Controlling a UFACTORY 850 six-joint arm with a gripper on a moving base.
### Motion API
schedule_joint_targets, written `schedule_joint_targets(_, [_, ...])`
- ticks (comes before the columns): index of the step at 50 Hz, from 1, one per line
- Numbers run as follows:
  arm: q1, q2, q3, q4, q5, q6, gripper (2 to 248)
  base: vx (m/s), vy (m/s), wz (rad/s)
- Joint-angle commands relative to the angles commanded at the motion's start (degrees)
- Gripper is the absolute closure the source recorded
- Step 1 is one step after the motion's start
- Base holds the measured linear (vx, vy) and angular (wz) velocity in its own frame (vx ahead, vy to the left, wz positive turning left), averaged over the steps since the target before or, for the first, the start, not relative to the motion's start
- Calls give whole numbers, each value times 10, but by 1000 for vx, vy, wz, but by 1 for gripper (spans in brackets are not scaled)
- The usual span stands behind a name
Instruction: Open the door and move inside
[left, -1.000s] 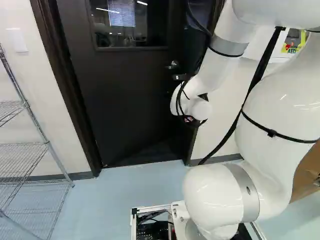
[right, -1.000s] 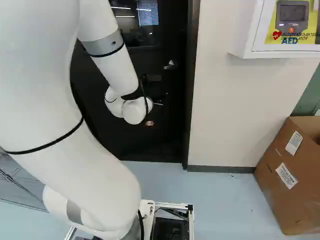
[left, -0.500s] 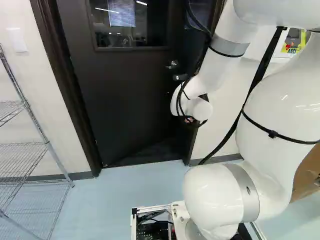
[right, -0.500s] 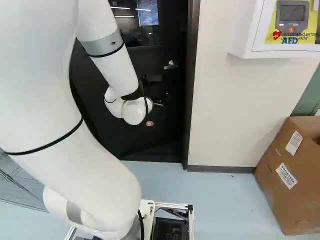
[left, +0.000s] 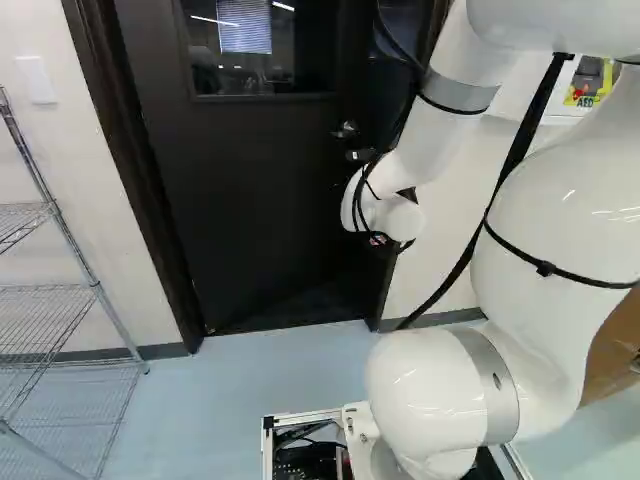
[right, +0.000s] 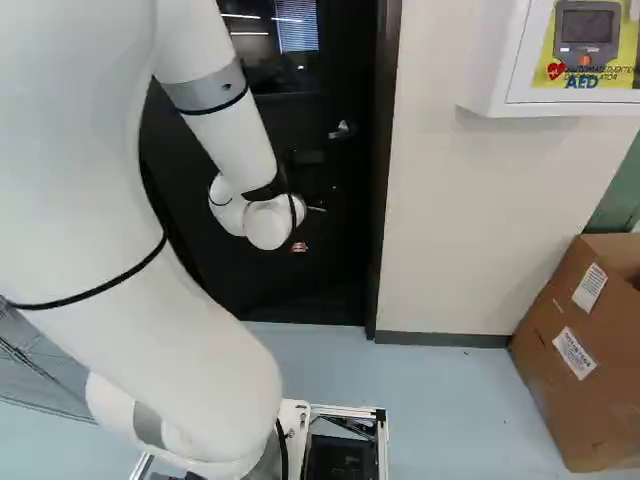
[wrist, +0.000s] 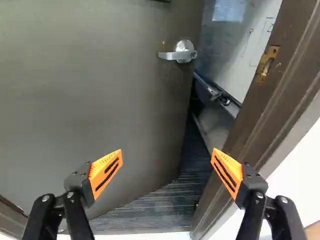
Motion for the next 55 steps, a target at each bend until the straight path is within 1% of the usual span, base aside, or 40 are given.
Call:
schedule_joint_targets(15, [0, 0, 0, 0, 0, 0, 3, 15, 24, -32])
schedule_joint_targets(37, [0, 0, 0, 0, 0, 0, 3, 43, 17, -189])
schedule_joint_targets(55, [0, 0, 0, 0, 0, 0, 3, 40, 46, -216])
